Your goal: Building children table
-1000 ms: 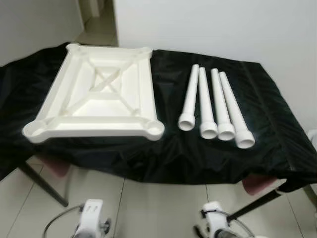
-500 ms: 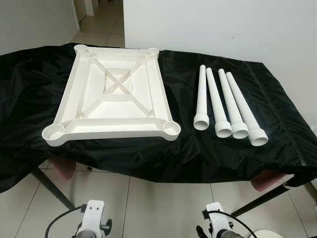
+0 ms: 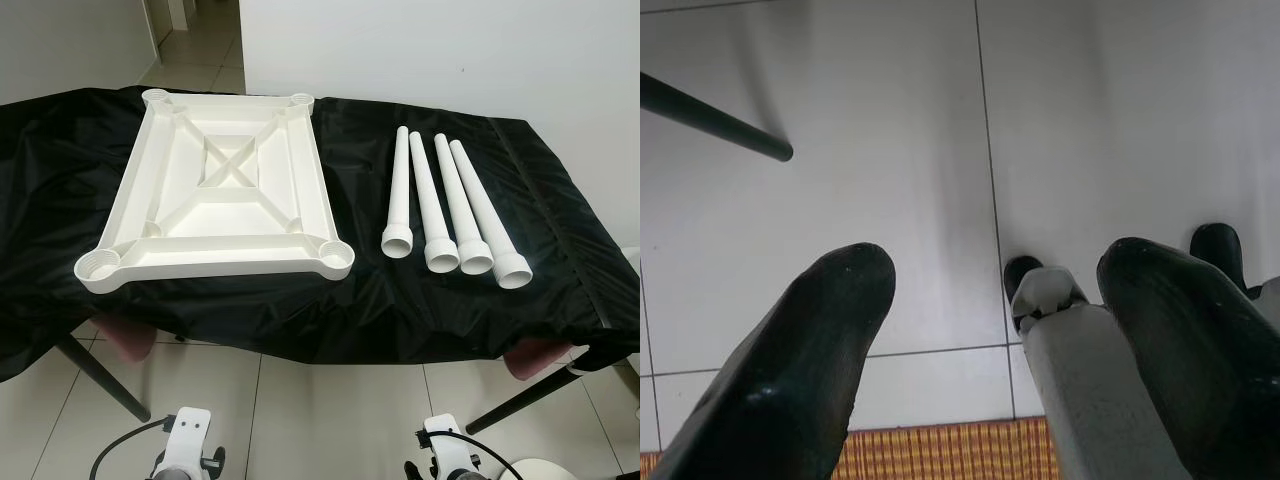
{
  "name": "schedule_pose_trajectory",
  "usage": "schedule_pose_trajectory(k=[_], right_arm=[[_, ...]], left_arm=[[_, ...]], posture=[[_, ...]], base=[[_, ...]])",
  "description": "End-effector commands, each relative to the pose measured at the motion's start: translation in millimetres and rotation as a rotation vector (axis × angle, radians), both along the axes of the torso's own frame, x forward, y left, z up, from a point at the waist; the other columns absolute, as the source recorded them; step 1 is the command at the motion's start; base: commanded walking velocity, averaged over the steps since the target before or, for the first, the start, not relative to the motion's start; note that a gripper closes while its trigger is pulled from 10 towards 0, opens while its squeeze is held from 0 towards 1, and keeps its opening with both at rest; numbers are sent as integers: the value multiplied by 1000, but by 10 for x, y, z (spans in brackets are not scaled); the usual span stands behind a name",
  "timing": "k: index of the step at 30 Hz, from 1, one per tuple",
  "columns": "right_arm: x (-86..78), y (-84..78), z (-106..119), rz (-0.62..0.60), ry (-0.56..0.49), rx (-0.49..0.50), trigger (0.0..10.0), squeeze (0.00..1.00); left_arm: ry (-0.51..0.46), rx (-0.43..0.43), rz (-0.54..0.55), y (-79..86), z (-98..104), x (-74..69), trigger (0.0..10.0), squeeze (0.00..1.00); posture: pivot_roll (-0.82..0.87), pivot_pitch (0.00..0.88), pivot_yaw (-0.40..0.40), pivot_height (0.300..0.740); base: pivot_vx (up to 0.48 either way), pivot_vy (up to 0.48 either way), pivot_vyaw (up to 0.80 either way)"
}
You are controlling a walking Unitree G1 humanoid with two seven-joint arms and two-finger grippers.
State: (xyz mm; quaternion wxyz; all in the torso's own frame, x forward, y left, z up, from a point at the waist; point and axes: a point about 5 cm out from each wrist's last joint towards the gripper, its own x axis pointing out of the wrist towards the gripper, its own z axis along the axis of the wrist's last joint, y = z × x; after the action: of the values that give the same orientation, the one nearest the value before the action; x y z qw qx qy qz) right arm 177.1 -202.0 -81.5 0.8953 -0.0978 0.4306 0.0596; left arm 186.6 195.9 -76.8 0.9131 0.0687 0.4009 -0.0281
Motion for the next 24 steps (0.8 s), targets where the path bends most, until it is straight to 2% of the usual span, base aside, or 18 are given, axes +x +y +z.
schedule_pose_trajectory(k=[1, 3, 7, 16, 19, 21, 23, 24], right_arm=[[-30, -5, -15, -10, 10, 4, 10000, 0], [-24, -3, -13, -10, 9, 4, 10000, 0], [-19, 4, -11, -8, 8, 6, 10000, 0], [-7, -7, -4, 1, 5, -6, 10000, 0], [9, -8, 6, 8, -3, -7, 10000, 0], [105, 0, 60, 37, -44, 2, 10000, 0], [227, 81, 128, 137, -79, 43, 10000, 0], [227, 81, 128, 137, -79, 43, 10000, 0]], left_arm=[[8, -5, -22, -5, -10, -21, 10000, 0], [7, -2, -24, -6, -5, -10, 10000, 0], [-6, -15, -5, -7, 3, 1, 10000, 0], [-26, 35, -8, 36, 24, 22, 10000, 0], [-43, 20, -18, 32, 41, 45, 10000, 0], [-98, -24, -58, 30, 101, 111, 10000, 0], [-165, -69, -156, 7, 179, 172, 10000, 0], [-165, -69, -156, 7, 179, 172, 10000, 0]], posture=[[-81, 37, -10, 740], [-79, 41, -10, 740], [-78, 43, -8, 740], [-74, 50, -5, 740], [-73, 56, -6, 740], [-72, 60, -5, 740], [-71, 67, -4, 740], [-71, 67, -4, 740]], base=[[0, -480, 0], [0, -480, 0], [0, 0, 0], [0, 0, 0], [0, 0, 0], [0, 0, 0], [0, 0, 0], [0, 0, 0]])
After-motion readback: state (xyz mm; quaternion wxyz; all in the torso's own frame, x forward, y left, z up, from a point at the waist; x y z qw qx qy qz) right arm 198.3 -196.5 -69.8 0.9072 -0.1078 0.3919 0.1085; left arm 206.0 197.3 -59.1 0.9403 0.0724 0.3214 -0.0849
